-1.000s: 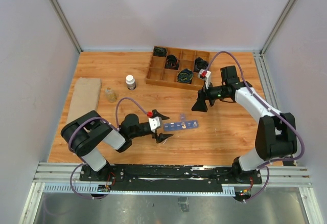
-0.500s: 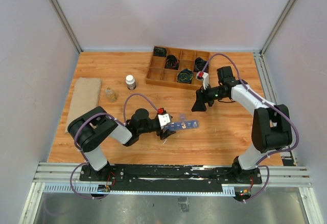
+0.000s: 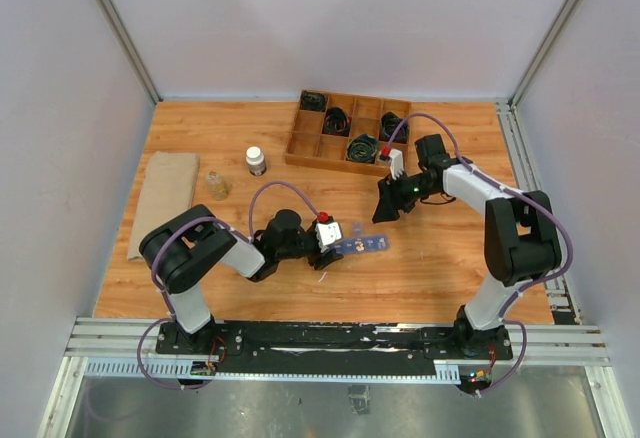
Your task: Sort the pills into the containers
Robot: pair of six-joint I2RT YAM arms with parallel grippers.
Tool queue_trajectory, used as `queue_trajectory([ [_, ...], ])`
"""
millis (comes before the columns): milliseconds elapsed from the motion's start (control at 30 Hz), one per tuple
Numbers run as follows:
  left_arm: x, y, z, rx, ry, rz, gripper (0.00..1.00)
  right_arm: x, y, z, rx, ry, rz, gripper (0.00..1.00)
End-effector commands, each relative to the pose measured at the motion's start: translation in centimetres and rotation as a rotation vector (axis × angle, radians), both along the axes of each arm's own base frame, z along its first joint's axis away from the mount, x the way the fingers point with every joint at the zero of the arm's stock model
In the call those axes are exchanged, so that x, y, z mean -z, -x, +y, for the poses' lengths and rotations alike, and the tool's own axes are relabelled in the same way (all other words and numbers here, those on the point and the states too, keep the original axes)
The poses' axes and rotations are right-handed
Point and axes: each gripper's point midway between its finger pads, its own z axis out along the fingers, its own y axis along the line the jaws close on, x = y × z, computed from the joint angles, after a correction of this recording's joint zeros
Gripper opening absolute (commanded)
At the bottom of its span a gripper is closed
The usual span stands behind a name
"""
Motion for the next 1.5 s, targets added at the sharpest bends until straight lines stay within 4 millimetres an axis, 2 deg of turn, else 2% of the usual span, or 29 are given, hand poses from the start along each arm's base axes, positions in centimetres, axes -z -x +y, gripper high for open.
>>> queue_trajectory([
  [0,1.1,0.1,0.0,0.001,-0.031,0.021,0.6,1.2,-1.2,0.4,0.078,0.036,0.053,0.55],
  [133,1.2,0.6,-0.2,0.023,-0.026,0.038,0.5,2.1,-1.8,0.8,0.114,0.027,0.097,0.34],
  [233,1.4,0.8,-0.4,0.037,-0.025,0.043,0.44,2.2,-1.8,1.3,0.108,0.002,0.127,0.23],
  [433,1.3,1.1,-0.6,0.068,-0.021,0.04,0.38,3.0,-1.2,2.4,0.079,-0.016,0.167,0.13],
  [700,1.2,1.7,-0.9,0.115,-0.012,0.038,0.34,4.5,-0.9,2.9,0.07,-0.006,0.218,0.09],
  [933,1.3,2.0,-1.0,0.127,-0.011,0.044,0.34,4.4,0.4,4.5,-0.004,-0.026,0.243,0.09],
  [1067,1.4,1.9,-1.0,0.127,-0.013,0.047,0.33,3.4,1.2,5.3,-0.052,-0.076,0.25,0.09],
  [1200,1.7,1.9,-1.1,0.125,-0.016,0.054,0.33,1.3,2.0,5.6,-0.137,-0.138,0.203,0.08],
  [1300,1.7,1.9,-1.1,0.123,-0.016,0.057,0.33,0.1,2.8,5.5,-0.189,-0.157,0.158,0.08],
  [1467,1.9,1.7,-1.2,0.11,-0.018,0.074,0.31,-0.7,4.3,4.8,-0.254,-0.136,0.106,0.07],
])
